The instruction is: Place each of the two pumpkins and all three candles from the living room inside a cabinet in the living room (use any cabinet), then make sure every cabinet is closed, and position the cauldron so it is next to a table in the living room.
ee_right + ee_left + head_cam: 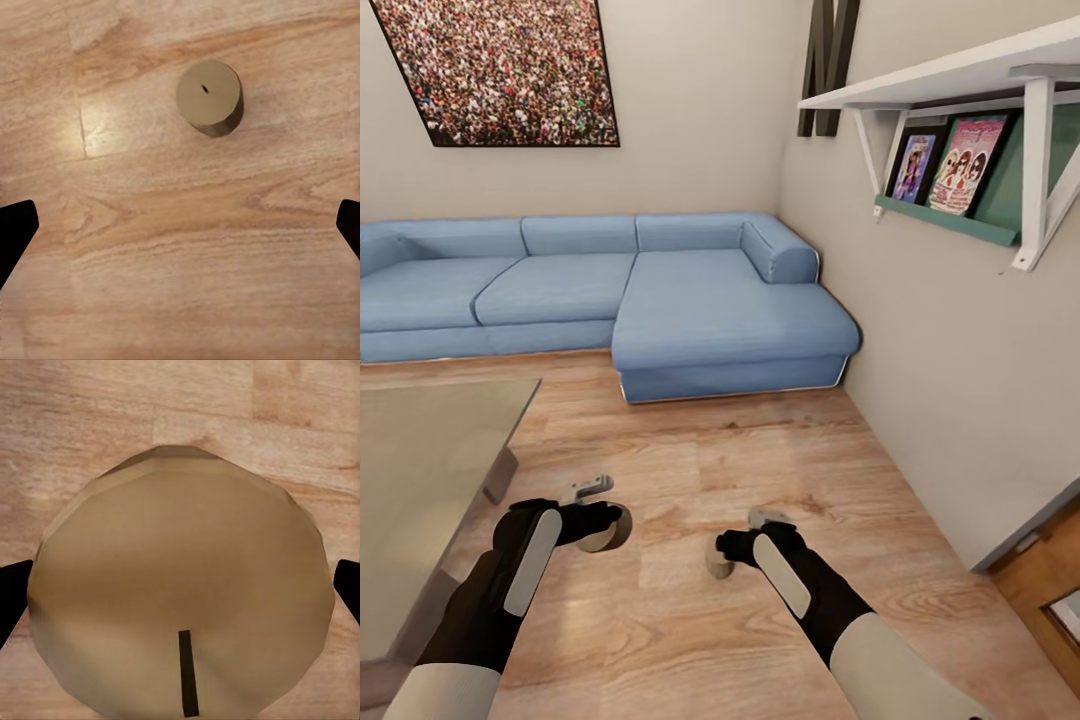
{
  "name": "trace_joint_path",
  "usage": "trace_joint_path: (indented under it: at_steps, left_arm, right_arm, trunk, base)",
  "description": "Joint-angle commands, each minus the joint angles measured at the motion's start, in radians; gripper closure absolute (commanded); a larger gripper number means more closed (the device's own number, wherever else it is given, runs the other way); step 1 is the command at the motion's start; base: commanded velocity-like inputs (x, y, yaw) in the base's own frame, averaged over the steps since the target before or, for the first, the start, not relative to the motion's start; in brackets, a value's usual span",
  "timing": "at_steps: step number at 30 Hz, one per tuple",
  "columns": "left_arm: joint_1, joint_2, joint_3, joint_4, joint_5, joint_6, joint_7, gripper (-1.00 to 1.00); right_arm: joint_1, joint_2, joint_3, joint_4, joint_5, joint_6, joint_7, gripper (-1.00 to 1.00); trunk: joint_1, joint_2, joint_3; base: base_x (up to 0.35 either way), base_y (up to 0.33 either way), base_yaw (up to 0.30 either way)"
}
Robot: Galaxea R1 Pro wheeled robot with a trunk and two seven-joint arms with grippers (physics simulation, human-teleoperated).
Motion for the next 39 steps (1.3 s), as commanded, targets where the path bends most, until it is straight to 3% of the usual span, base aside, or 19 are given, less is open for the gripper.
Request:
trace_joint_path:
  at_steps: [1, 14, 24, 39]
  left_arm:
    - [-0.001, 0.000, 0.000, -0.001, 0.012, 0.003, 0.009, 1.00]
    - [-0.001, 0.001, 0.000, -0.001, 0.009, 0.003, 0.009, 1.00]
    - [-0.001, 0.002, 0.000, -0.001, 0.009, 0.003, 0.009, 1.00]
    - [0.001, 0.003, -0.002, -0.001, 0.004, 0.004, 0.009, 1.00]
  right_arm:
    - [-0.001, 0.000, 0.004, -0.001, -0.010, 0.001, -0.010, -1.00]
    - [-0.001, 0.003, 0.009, -0.001, -0.010, 0.001, -0.010, -1.00]
    - [-0.001, 0.003, 0.009, -0.001, -0.010, 0.000, -0.010, -1.00]
    - [-0.001, 0.003, 0.009, -0.005, -0.010, 0.000, -0.010, -1.00]
  trunk:
    - [0.000, 0.000, -0.001]
    - [0.000, 0.000, -0.001]
    - [0.000, 0.000, -0.001]
    - [0.000, 0.000, -0.001]
  base:
    - [0.047, 0.041, 0.009]
    - [0.007, -0.014, 0.207]
    - [0.000, -0.148, 0.016]
    - [0.103, 0.000, 0.000]
